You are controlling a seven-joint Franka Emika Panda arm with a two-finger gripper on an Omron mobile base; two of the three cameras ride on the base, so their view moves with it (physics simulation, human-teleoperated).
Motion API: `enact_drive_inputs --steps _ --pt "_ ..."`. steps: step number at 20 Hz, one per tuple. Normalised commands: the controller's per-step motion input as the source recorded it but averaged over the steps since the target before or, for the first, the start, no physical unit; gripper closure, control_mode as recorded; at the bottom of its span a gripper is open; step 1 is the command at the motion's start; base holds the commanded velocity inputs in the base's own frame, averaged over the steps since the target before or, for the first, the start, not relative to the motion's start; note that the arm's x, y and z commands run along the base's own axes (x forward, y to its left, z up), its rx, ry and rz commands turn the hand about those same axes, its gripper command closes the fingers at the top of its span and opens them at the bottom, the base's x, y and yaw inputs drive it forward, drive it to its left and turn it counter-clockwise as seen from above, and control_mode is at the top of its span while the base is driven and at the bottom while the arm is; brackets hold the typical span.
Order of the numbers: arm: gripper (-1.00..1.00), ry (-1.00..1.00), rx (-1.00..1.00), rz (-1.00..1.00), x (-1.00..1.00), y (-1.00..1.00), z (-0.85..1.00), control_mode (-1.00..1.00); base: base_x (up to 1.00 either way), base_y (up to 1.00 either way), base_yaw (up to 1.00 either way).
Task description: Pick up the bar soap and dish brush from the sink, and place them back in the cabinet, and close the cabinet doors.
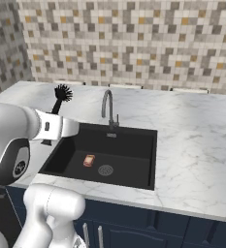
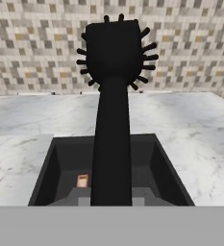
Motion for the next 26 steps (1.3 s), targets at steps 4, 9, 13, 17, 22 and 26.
enact_drive_inputs --steps 4,9,13,17,22,26 --pt "1.0 0.0 0.0 0.0 -0.18 0.0 0.0 -1.0 0.0 0.0 0.0" --pt "1.0 0.0 0.0 0.0 -0.01 0.0 0.0 -1.0 0.0 0.0 0.0" --pt "1.0 0.0 0.0 0.0 0.0 0.0 0.0 -1.0 0.0 0.0 0.0" --pt "1.0 0.0 0.0 0.0 0.0 0.0 0.0 1.0 0.0 0.0 0.0" --pt "1.0 0.0 0.0 0.0 0.0 0.0 0.0 1.0 -0.1 0.0 0.05" --pt "1.0 0.0 0.0 0.0 0.0 0.0 0.0 1.0 -0.26 0.03 0.25"
